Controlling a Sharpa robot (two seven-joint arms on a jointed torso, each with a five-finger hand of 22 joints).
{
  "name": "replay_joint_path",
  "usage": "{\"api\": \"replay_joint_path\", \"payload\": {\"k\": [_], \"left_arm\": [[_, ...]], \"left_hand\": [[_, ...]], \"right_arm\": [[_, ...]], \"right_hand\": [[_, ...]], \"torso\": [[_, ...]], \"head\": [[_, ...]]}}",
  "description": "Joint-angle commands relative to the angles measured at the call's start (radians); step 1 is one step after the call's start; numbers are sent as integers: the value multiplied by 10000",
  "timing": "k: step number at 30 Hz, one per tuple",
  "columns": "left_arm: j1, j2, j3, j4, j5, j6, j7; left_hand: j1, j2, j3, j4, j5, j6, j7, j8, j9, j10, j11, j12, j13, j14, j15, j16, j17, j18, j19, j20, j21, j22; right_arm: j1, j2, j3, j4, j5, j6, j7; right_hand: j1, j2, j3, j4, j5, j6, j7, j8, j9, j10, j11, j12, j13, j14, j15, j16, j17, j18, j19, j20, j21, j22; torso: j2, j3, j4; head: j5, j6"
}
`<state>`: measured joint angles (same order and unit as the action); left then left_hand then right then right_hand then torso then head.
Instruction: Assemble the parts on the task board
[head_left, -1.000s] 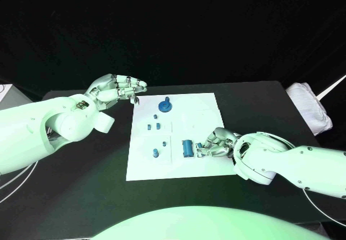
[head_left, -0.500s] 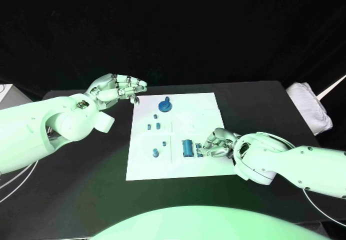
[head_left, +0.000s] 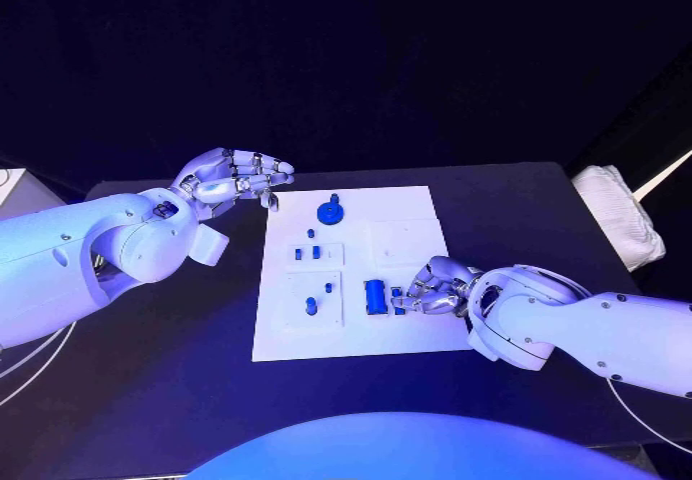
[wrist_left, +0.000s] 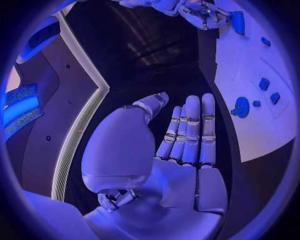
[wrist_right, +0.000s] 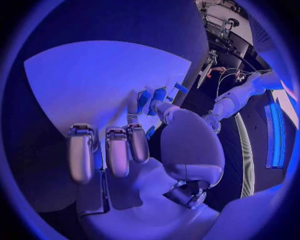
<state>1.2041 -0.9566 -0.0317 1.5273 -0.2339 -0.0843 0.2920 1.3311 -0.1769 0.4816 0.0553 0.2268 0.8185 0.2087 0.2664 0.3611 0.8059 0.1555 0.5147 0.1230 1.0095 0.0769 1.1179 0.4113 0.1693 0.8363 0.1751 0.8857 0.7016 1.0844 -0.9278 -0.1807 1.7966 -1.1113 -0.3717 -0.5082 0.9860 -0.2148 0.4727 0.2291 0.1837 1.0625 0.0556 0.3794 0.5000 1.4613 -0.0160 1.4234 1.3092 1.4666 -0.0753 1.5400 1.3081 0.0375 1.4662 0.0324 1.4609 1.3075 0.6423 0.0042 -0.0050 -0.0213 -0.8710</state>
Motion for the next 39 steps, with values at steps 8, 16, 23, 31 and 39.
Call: {"api": "replay_joint_path", "payload": {"k": [8,16,23,31,39], "left_arm": [[4,6,7,5,-12,146,45],[4,19,6,-12,-12,162,38],[3,23,6,-8,-12,178,15],[3,16,6,3,-12,179,5],[3,18,6,5,-12,187,-1]], "left_hand": [[90,35,-22,59,-5,-43,-1,35,12,-81,-34,42,-18,-83,23,30,-12,138,76,28,-61,-13],[90,35,-22,59,-5,-43,-1,35,12,-81,-34,42,-18,-83,23,30,-12,138,76,28,-61,-13],[90,37,-26,67,-5,-45,0,38,13,-87,-33,48,-19,-85,24,33,-12,137,78,28,-65,-15],[90,37,-26,67,-5,-45,0,38,13,-87,-33,48,-19,-85,24,33,-12,137,78,28,-65,-15],[86,42,-31,80,-5,-46,1,42,14,-94,-31,55,-20,-86,26,36,-13,137,80,29,-69,-18]], "right_arm": [[-27,-344,1,197,158,389,604],[-48,-441,0,252,246,434,633],[-60,-447,0,265,268,591,606],[-62,-427,1,220,241,605,517],[-63,-265,2,-41,148,458,456]], "right_hand": [[286,-116,-327,-75,-432,-42,50,13,-54,518,16,-70,1814,923,-37,-17,2085,-159,810,-52,-75,2320],[287,-114,-337,-72,-432,-42,50,14,-55,515,16,-76,1811,923,-36,-17,2085,-158,810,-52,-79,2319],[324,-81,-346,-77,-417,-42,46,16,-60,517,13,-70,1815,922,-36,-20,2080,-159,810,-52,-76,2320],[438,-40,-359,-125,-390,-43,44,21,-70,518,10,-70,1817,925,-38,-12,2093,-160,812,-52,-69,2323],[586,133,-330,-160,-348,-30,39,32,-89,530,6,-42,1833,931,-41,4,2120,-167,821,-53,-36,2335]], "torso": [[-3,15,-15],[1,8,-1],[23,2,18],[7,-4,5],[13,13,-8]], "head": [[49,6],[15,15],[23,-17],[56,-17],[74,-17]]}}
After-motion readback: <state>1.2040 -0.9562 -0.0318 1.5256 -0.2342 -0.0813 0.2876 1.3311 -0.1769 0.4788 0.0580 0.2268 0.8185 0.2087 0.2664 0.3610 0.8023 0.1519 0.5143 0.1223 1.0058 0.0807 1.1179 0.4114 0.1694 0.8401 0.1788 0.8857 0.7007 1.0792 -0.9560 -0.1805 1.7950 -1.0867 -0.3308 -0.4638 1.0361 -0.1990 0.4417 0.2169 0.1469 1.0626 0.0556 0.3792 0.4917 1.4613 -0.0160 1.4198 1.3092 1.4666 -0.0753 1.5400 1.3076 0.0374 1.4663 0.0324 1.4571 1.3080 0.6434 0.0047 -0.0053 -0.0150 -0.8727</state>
